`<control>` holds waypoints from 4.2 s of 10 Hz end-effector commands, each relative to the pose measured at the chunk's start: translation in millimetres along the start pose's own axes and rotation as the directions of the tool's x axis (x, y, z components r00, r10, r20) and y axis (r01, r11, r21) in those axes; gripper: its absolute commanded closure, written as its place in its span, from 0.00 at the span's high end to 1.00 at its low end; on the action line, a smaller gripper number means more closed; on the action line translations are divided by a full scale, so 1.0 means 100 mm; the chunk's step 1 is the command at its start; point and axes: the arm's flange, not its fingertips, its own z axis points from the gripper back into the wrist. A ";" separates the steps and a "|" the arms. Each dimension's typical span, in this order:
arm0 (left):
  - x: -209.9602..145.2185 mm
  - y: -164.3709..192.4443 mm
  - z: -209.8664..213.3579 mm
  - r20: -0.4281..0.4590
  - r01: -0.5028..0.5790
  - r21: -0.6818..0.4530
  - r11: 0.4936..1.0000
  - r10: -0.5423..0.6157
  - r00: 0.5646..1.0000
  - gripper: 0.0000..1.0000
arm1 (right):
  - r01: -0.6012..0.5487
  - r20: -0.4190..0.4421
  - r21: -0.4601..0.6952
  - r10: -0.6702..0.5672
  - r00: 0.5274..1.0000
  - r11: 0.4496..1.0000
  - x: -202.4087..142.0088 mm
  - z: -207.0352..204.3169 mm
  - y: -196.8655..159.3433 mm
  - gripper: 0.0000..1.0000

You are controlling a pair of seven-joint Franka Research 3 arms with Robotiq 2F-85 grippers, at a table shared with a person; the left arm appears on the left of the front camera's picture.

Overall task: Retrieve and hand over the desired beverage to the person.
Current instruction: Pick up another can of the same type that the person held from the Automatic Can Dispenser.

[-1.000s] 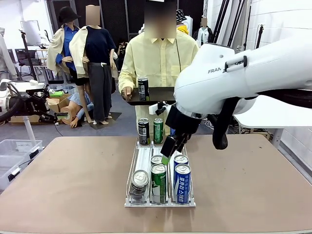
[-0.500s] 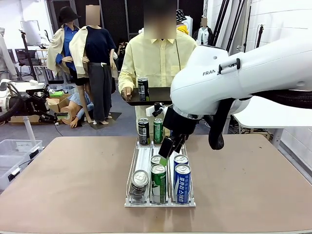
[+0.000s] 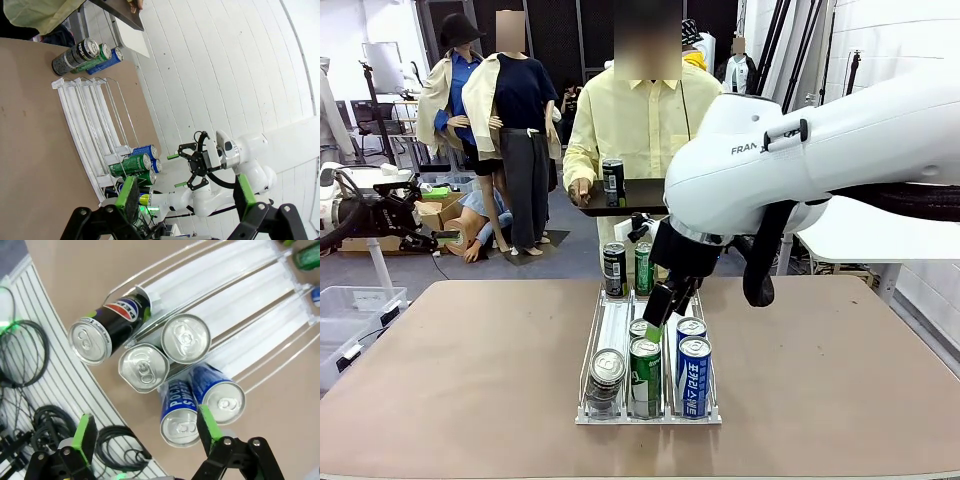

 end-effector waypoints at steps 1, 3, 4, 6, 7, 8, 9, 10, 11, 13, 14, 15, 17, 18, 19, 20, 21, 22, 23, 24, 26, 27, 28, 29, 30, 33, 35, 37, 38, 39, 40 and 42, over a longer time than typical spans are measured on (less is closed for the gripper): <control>-0.01 -0.02 0.01 0.005 0.002 0.010 1.000 -0.002 1.000 1.00 | -0.038 -0.059 -0.031 0.037 0.998 0.999 0.18 0.04 0.06 1.00; -0.01 -0.02 0.01 0.005 0.002 0.010 1.000 -0.002 1.000 1.00 | -0.058 -0.078 -0.030 0.055 0.995 0.998 0.24 -0.06 0.10 1.00; -0.01 -0.02 0.01 0.005 0.002 0.010 1.000 -0.002 1.000 1.00 | -0.051 -0.094 -0.043 0.047 0.994 0.998 0.27 -0.13 0.13 1.00; -0.01 -0.02 0.01 0.005 0.002 0.010 1.000 -0.002 1.000 1.00 | -0.045 -0.101 -0.063 0.039 0.994 0.997 0.31 -0.26 0.17 1.00; -0.01 -0.02 0.01 0.005 0.002 0.010 1.000 -0.002 1.000 1.00 | -0.046 -0.105 -0.052 0.040 0.994 0.998 0.31 -0.30 0.16 1.00; -0.01 -0.02 0.01 0.005 0.002 0.010 1.000 -0.002 1.000 1.00 | -0.044 -0.109 -0.050 0.039 0.993 0.998 0.30 -0.33 0.16 1.00; -0.01 -0.02 0.01 0.005 0.002 0.010 1.000 -0.002 1.000 1.00 | -0.038 -0.113 -0.052 0.032 0.993 0.998 0.29 -0.35 0.18 1.00; -0.01 -0.02 0.01 0.005 0.002 0.010 1.000 -0.002 1.000 1.00 | -0.031 -0.114 -0.057 0.024 0.993 0.998 0.28 -0.36 0.19 1.00; -0.01 -0.02 0.01 0.005 0.002 0.010 1.000 -0.002 1.000 1.00 | -0.029 -0.116 -0.059 0.022 0.993 0.998 0.27 -0.37 0.20 1.00; -0.01 -0.02 0.01 0.005 0.002 0.010 1.000 -0.002 1.000 1.00 | -0.042 -0.126 -0.052 0.035 0.991 0.998 0.28 -0.44 0.19 1.00; -0.01 -0.02 0.01 0.005 0.002 0.010 1.000 -0.002 1.000 1.00 | -0.038 -0.132 -0.051 0.031 0.991 0.998 0.27 -0.48 0.17 1.00; -0.01 -0.02 0.01 0.005 0.002 0.010 1.000 -0.002 1.000 1.00 | -0.035 -0.135 -0.048 0.028 0.990 0.998 0.25 -0.51 0.15 1.00; -0.01 -0.02 0.01 0.005 0.002 0.010 1.000 -0.002 1.000 1.00 | -0.024 -0.133 -0.050 0.017 0.991 0.998 0.21 -0.56 0.09 1.00; -0.01 -0.02 0.01 0.005 0.002 0.010 1.000 -0.002 1.000 1.00 | -0.028 -0.129 -0.057 0.021 0.991 0.998 0.22 -0.56 0.09 1.00; -0.01 -0.02 0.01 0.005 0.002 0.010 1.000 -0.002 1.000 1.00 | -0.029 -0.129 -0.063 0.021 0.991 0.998 0.23 -0.59 0.08 1.00; -0.01 -0.02 0.01 0.005 0.002 0.010 1.000 -0.002 1.000 1.00 | -0.019 -0.129 -0.077 0.009 0.992 0.997 0.22 -0.62 0.06 1.00; -0.01 -0.02 0.01 0.005 0.002 0.010 1.000 -0.002 1.000 1.00 | -0.014 -0.129 -0.085 0.003 0.992 0.996 0.22 -0.66 0.03 1.00; -0.01 -0.02 0.01 0.005 0.002 0.010 1.000 -0.002 1.000 1.00 | -0.010 -0.129 -0.095 -0.002 0.992 0.995 0.23 -0.68 0.01 1.00; -0.01 -0.02 0.01 0.005 0.002 0.010 1.000 -0.002 1.000 1.00 | -0.007 -0.133 -0.098 -0.006 0.991 0.995 0.26 -0.71 -0.01 1.00; -0.01 -0.02 0.01 0.005 0.002 0.010 1.000 -0.002 1.000 1.00 | -0.011 -0.128 -0.094 -0.001 0.992 0.996 0.28 -0.73 -0.02 1.00; -0.01 -0.02 0.01 0.005 0.002 0.010 1.000 -0.002 1.000 1.00 | -0.011 -0.108 -0.090 0.001 0.994 0.996 0.27 -0.78 -0.05 1.00; -0.01 -0.02 0.01 0.005 0.002 0.010 1.000 -0.002 1.000 1.00 | 0.001 -0.099 -0.094 -0.011 0.995 0.996 0.29 -0.80 -0.06 1.00; -0.01 -0.02 0.01 0.005 0.002 0.010 1.000 -0.002 1.000 1.00 | 0.014 -0.094 -0.096 -0.023 0.995 0.995 0.32 -0.83 -0.07 1.00; -0.01 -0.02 0.01 0.005 0.002 0.010 1.000 -0.002 1.000 1.00 | 0.027 -0.081 -0.095 -0.035 0.996 0.995 0.33 -0.85 -0.08 1.00; -0.01 -0.02 0.01 0.005 0.002 0.010 1.000 -0.002 1.000 1.00 | 0.038 -0.073 -0.093 -0.045 0.996 0.995 0.34 -0.87 -0.08 1.00; -0.01 -0.02 0.01 0.005 0.002 0.010 1.000 -0.002 1.000 1.00 | 0.087 -0.081 -0.101 -0.095 0.992 0.991 0.38 -0.91 -0.10 1.00; -0.01 -0.02 0.01 0.005 0.002 0.010 1.000 -0.002 1.000 1.00 | 0.093 -0.088 -0.098 -0.102 0.991 0.991 0.38 -0.91 -0.09 1.00; -0.01 -0.02 0.01 0.005 0.002 0.010 1.000 -0.002 1.000 1.00 | 0.108 -0.090 -0.098 -0.117 0.989 0.989 0.40 -0.92 -0.09 0.94; -0.01 -0.02 0.01 0.005 0.002 0.010 1.000 -0.002 1.000 1.00 | 0.116 -0.082 -0.102 -0.124 0.989 0.988 0.40 -0.92 -0.09 0.82; -0.01 -0.02 0.01 0.005 0.002 0.010 1.000 -0.002 1.000 1.00 | 0.119 -0.078 -0.102 -0.127 0.989 0.988 0.40 -0.92 -0.10 0.68; -0.01 -0.02 0.01 0.005 0.002 0.010 1.000 -0.002 1.000 1.00 | 0.121 -0.076 -0.101 -0.129 0.989 0.988 0.40 -0.92 -0.10 0.54; -0.01 -0.02 0.01 0.005 0.002 0.010 1.000 -0.002 1.000 1.00 | 0.123 -0.078 -0.097 -0.131 0.988 0.988 0.40 -0.91 -0.12 0.26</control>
